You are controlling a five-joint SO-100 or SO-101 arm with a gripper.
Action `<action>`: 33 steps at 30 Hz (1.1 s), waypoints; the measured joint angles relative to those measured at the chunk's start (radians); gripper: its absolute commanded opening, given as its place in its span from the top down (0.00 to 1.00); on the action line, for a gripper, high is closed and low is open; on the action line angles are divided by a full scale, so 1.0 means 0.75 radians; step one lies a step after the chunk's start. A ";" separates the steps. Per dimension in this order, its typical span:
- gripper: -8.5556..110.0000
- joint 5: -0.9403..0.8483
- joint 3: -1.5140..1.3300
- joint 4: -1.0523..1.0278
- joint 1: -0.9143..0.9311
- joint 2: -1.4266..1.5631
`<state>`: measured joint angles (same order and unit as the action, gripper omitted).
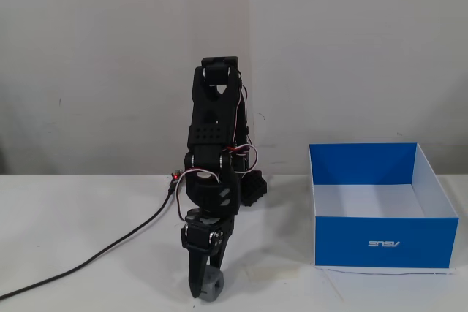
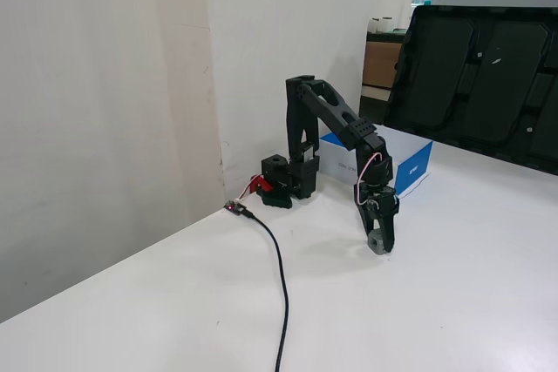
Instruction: Pick the gray block and keep it in the box.
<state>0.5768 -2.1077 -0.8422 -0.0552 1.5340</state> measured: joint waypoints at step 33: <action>0.88 -0.211 0.346 -0.327 -0.200 0.237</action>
<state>0.4188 -1.8484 -1.0876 -0.2056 1.7119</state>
